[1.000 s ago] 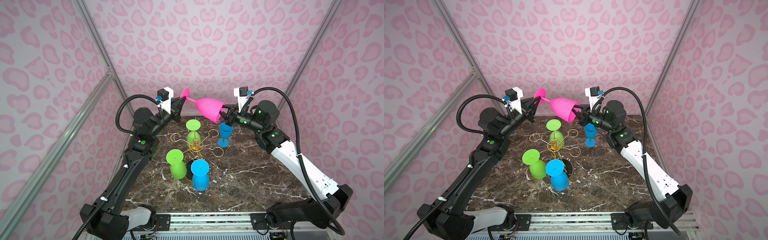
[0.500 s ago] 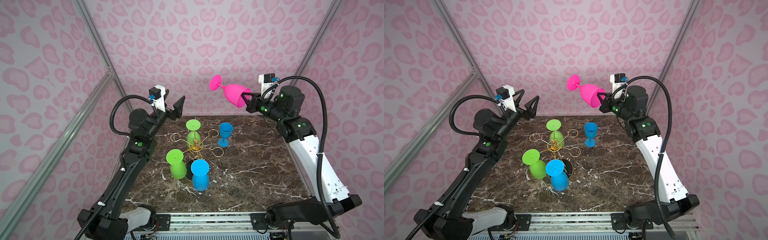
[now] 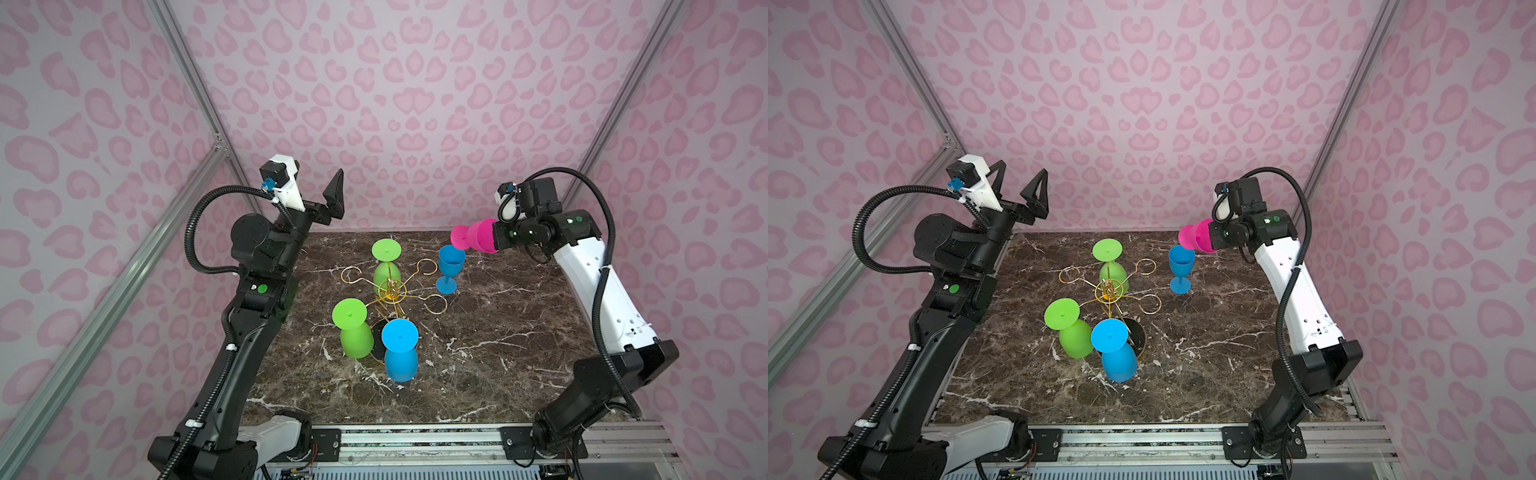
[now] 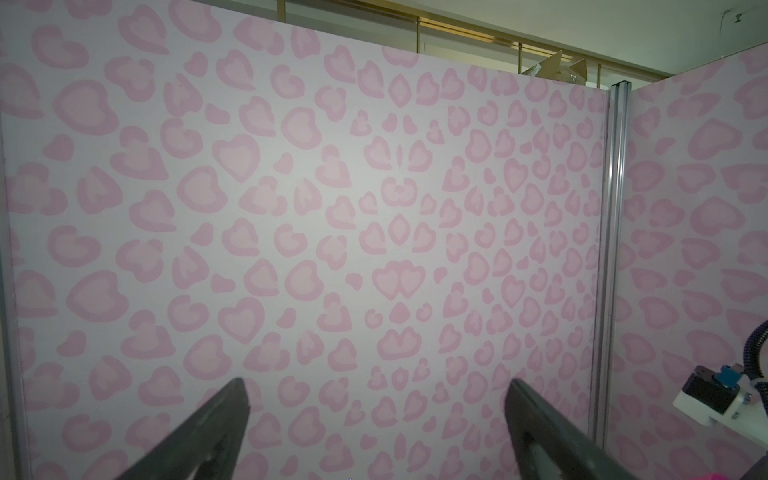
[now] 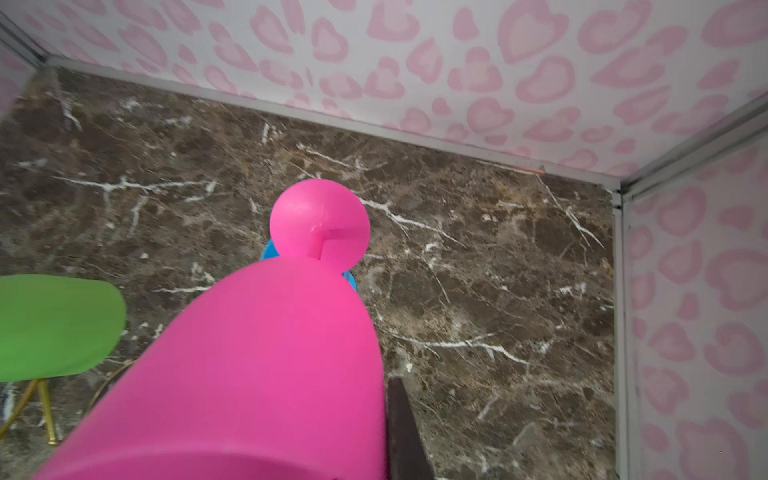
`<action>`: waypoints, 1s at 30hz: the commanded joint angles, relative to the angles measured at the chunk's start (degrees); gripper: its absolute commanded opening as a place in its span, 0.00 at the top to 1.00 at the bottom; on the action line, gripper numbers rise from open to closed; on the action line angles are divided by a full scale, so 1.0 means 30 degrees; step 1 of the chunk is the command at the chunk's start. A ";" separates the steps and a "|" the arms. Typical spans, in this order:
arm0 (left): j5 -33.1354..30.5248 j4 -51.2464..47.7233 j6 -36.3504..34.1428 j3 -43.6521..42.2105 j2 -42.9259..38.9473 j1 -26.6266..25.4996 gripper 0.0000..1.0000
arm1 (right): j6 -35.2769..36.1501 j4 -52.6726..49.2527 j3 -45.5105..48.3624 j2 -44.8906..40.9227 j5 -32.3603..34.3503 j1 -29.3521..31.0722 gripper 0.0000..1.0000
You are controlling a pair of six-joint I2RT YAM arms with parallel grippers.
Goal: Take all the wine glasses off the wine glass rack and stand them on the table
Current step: 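Carry the magenta glass away with the right gripper while the left gripper opens and withdraws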
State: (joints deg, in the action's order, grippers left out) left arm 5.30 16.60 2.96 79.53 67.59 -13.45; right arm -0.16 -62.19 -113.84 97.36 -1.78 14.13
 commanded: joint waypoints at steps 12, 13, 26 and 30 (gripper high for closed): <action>-0.1441 0.0649 -0.0188 -0.0140 -0.0822 0.0031 0.03 | 0.0055 -0.1177 -0.0257 0.0670 0.1200 -0.0581 1.00; -0.1442 0.0648 -0.0218 -0.0132 -0.0796 0.0031 0.03 | 0.0029 -0.0869 -0.0065 0.0396 0.1007 -0.0608 1.00; -0.0794 0.0590 0.0093 -0.0083 -0.0880 0.0028 0.03 | 0.0040 -0.2679 0.0954 0.1330 0.2264 -0.1893 1.00; -0.0546 0.0535 0.0152 -0.0039 -0.0880 0.0009 0.03 | 0.0252 -0.3554 0.0101 0.2789 0.2672 -0.1812 1.00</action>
State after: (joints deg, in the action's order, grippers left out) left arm 2.81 16.36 3.11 79.22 65.34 -13.41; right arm -0.21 -70.26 -112.20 103.77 3.95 8.56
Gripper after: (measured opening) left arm 0.972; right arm 0.049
